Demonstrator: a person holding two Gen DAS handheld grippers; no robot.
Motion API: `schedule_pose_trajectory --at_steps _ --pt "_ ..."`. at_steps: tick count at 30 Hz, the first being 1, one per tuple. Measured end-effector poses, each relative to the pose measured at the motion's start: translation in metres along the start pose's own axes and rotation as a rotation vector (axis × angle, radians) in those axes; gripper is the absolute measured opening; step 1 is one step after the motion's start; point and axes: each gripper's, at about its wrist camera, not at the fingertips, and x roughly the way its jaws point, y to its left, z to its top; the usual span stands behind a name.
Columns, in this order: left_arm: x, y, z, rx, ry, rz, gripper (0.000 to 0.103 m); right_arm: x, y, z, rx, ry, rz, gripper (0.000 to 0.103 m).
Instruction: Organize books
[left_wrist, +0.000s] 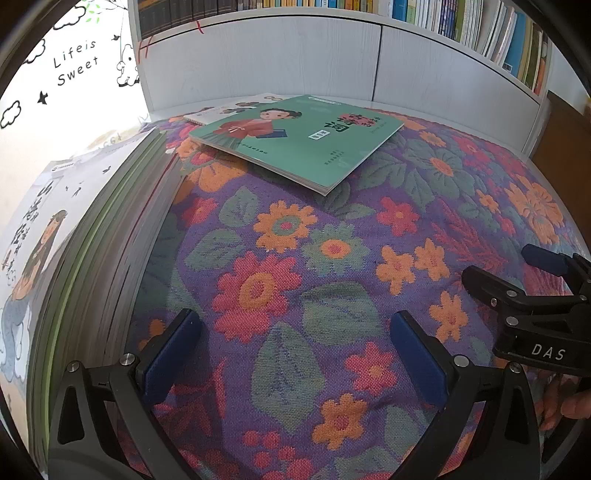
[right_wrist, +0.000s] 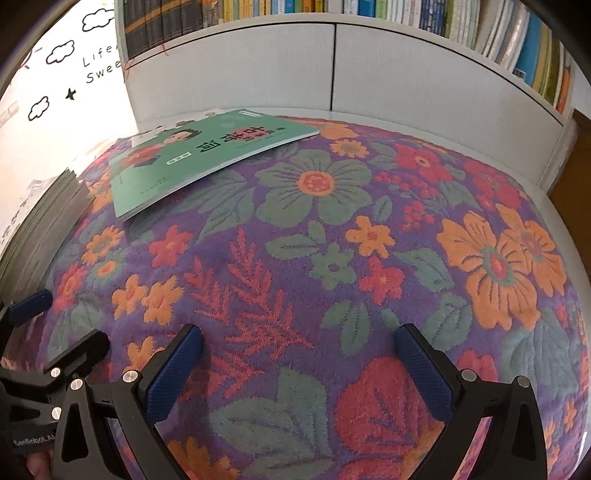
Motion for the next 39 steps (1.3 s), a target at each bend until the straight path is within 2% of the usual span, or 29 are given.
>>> schedule_pose_trajectory --at_steps 7,9,10,11,12,14,15,18,20,23,25,29,31,33,37,39 --pt "-0.001 0.0 0.001 0.02 0.005 -0.017 0.102 0.001 -0.001 0.002 0.012 0.007 -0.005 0.103" --pt "-0.002 -0.005 0.005 0.056 0.027 -0.041 0.096 0.001 -0.005 0.006 0.025 0.021 0.018 0.103" --pt "-0.007 -0.007 0.009 0.065 0.036 -0.06 0.085 0.002 -0.007 0.01 0.044 0.036 0.03 0.103" --pt "-0.013 -0.008 0.014 0.068 0.039 -0.077 0.081 0.001 -0.011 0.016 0.08 0.058 0.051 0.102" --pt "-0.025 -0.01 0.025 0.081 0.031 -0.096 0.081 0.0 -0.014 0.023 0.117 0.072 0.095 0.095" --pt "-0.045 -0.013 0.045 0.1 -0.005 -0.111 0.083 -0.006 -0.02 0.041 0.19 0.078 0.242 0.086" --pt "-0.053 -0.012 0.059 0.101 -0.026 -0.107 0.083 -0.01 -0.022 0.051 0.216 0.071 0.284 0.086" --pt "-0.067 -0.002 0.112 0.094 -0.092 -0.032 0.084 -0.02 -0.021 0.083 0.215 0.023 0.269 0.086" --pt "-0.056 0.008 0.142 0.1 -0.087 -0.006 0.086 -0.017 -0.014 0.099 0.203 0.026 0.273 0.086" --pt "-0.01 0.031 0.187 0.068 0.017 -0.036 0.086 -0.002 -0.01 0.109 0.234 0.06 0.304 0.086" --pt "0.028 0.046 0.208 0.018 0.078 0.023 0.086 0.013 -0.008 0.114 0.255 0.089 0.317 0.086" --pt "0.076 0.058 0.218 0.044 0.127 0.089 0.086 0.038 0.001 0.12 0.252 0.117 0.339 0.085" --pt "0.097 0.063 0.216 0.034 0.176 0.118 0.086 0.05 0.006 0.121 0.245 0.135 0.35 0.085" --pt "0.11 0.063 0.213 0.026 0.214 0.097 0.086 0.061 0.008 0.122 0.238 0.144 0.382 0.085" --pt "0.116 0.055 0.205 0.002 0.258 0.035 0.086 0.063 0.017 0.125 0.177 0.118 0.354 0.085" --pt "0.114 0.045 0.201 0.008 0.283 0.03 0.087 0.064 0.018 0.126 0.171 0.12 0.353 0.085"
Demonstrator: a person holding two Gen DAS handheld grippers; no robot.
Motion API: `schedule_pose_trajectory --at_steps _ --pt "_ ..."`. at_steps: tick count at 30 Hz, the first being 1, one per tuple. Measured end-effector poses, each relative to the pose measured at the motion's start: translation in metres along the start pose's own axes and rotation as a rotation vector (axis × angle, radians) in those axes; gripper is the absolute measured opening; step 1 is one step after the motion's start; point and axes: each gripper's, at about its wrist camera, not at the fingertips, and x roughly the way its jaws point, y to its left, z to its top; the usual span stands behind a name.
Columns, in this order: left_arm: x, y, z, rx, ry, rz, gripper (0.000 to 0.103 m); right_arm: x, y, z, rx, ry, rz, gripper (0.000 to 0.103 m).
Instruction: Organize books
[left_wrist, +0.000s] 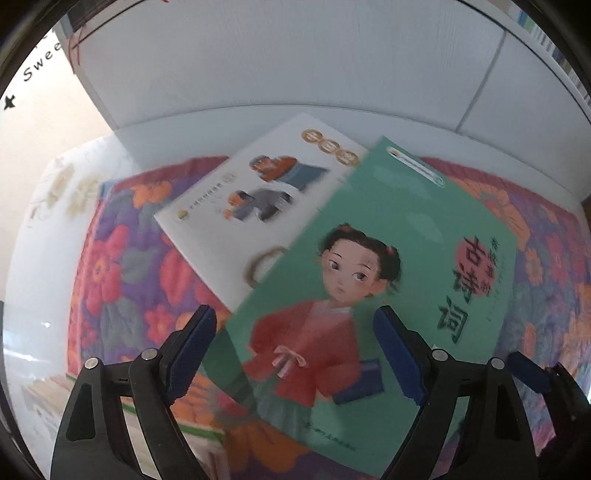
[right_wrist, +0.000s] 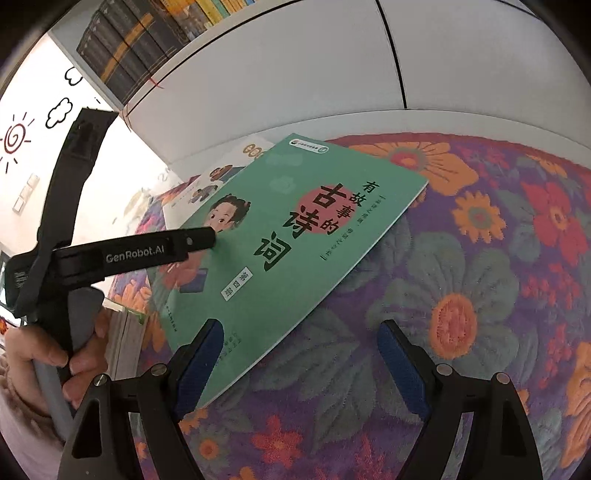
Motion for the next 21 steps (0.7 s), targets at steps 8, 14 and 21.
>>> schedule_pose_trajectory --at_steps 8,14,21 --pt "-0.022 -0.055 -0.033 0.088 0.088 -0.067 0.086 -0.005 -0.012 -0.003 0.046 0.01 0.049 0.079" --pt "-0.046 -0.076 -0.07 0.107 0.089 -0.14 0.08 -0.03 -0.027 -0.026 0.028 0.047 0.052 0.07" --pt "-0.089 -0.103 -0.146 0.127 0.081 -0.376 0.08 -0.069 -0.045 -0.08 0.018 0.138 0.133 0.061"
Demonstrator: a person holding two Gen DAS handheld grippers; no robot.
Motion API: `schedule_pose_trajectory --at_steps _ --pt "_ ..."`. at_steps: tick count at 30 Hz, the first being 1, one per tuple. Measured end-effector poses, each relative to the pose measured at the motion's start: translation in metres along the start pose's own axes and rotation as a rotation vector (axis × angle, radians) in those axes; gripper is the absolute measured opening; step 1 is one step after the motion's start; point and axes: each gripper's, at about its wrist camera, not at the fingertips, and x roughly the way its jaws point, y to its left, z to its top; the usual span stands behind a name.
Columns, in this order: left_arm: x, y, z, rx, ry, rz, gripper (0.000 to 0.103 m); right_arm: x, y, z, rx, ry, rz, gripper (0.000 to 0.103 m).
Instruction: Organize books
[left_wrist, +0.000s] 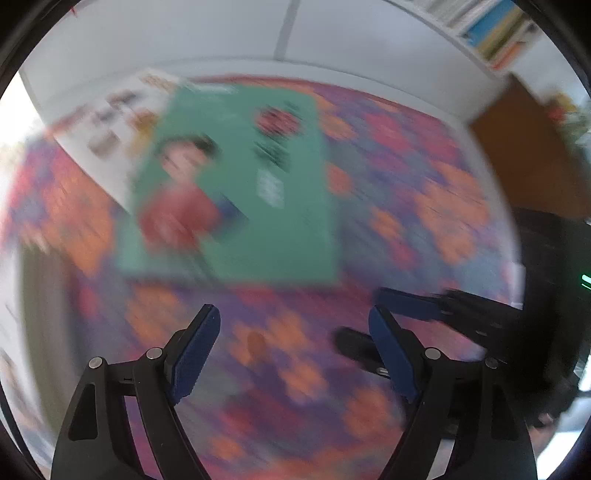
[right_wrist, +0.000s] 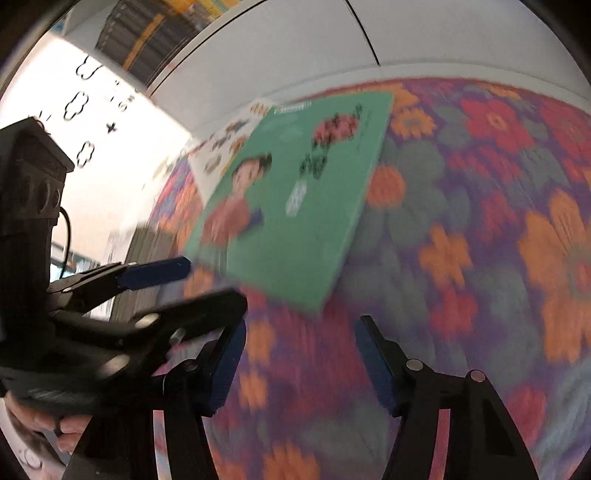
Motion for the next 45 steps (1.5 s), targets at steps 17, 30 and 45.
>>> schedule_pose_trajectory --at_steps 17,30,45 --pt "0.034 0.064 0.039 -0.037 -0.176 0.279 0.076 0.023 -0.025 0.049 0.118 -0.12 -0.048 0.042" --pt "0.009 0.018 -0.035 0.078 -0.12 0.22 0.072 0.005 -0.016 0.012 0.059 -0.071 -0.072 0.039" --pt "0.012 0.068 -0.043 -0.122 -0.012 -0.093 0.028 -0.01 -0.059 -0.025 0.122 0.056 0.209 0.04"
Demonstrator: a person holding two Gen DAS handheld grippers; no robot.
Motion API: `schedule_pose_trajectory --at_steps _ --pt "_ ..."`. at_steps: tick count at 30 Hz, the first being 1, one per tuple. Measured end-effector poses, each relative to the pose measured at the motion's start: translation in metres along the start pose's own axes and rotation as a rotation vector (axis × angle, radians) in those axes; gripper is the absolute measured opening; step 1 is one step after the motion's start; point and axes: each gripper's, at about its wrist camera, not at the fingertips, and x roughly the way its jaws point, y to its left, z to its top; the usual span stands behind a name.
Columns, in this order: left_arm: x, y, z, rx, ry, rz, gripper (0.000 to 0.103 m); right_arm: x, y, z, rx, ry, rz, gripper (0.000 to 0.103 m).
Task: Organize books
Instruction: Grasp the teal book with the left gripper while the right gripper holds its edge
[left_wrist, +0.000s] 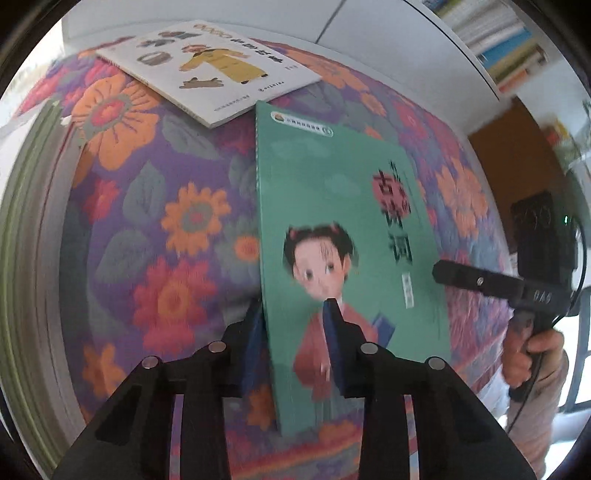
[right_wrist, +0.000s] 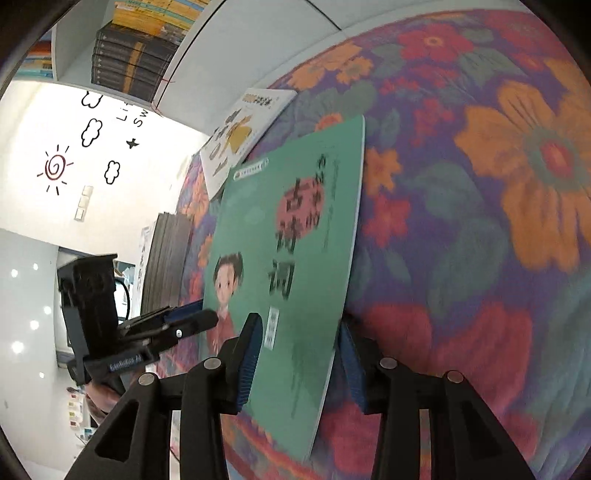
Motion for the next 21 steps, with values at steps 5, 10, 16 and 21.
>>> schedule_pose_trajectory --at_steps 5,10,16,21 --pt "-0.001 0.0 0.008 -0.034 -0.007 -0.005 0.024 0.005 -0.003 0.008 -0.002 -0.047 -0.052 0.016" --pt "-0.013 -0.011 0.003 0.007 -0.033 0.041 0.024 -0.006 0.019 -0.001 -0.056 -0.078 -0.103 0.015" --pt "-0.055 -0.023 0.001 0.061 -0.109 0.042 0.024 -0.029 0.062 -0.013 -0.13 -0.111 -0.11 0.015" --pt "-0.1 -0.024 -0.002 0.097 -0.177 0.027 0.024 -0.049 0.098 -0.022 -0.18 -0.163 -0.105 0.015"
